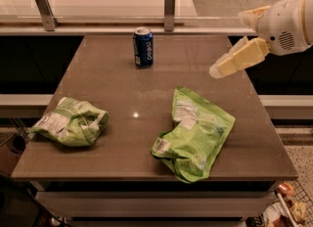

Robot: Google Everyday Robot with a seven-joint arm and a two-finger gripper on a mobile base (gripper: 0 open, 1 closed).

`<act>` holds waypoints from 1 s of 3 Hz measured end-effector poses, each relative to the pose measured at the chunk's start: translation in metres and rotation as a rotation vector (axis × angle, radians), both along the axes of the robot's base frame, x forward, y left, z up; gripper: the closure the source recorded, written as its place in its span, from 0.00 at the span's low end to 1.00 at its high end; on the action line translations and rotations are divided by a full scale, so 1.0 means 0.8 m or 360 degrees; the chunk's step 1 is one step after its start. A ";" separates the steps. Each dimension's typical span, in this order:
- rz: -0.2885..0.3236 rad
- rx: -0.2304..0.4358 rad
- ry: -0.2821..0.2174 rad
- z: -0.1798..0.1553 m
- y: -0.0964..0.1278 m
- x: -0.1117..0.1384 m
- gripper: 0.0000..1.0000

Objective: Knock pepsi can over

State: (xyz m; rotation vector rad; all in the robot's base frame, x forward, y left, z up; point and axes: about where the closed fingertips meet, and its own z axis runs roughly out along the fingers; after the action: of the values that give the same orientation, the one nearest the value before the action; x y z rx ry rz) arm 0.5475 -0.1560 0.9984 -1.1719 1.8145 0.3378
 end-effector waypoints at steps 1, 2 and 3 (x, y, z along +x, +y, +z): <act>-0.0107 0.0164 -0.0077 -0.006 0.044 0.017 0.00; -0.0106 0.0164 -0.0077 -0.006 0.044 0.017 0.00; -0.0115 0.0191 -0.0076 -0.006 0.057 0.035 0.00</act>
Offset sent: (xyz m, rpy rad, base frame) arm 0.0196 0.0525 -0.0059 0.1081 -0.0710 -0.0959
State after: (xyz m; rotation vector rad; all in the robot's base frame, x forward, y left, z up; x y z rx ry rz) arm 0.5755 -0.1103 0.9936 -1.0207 1.7654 0.3688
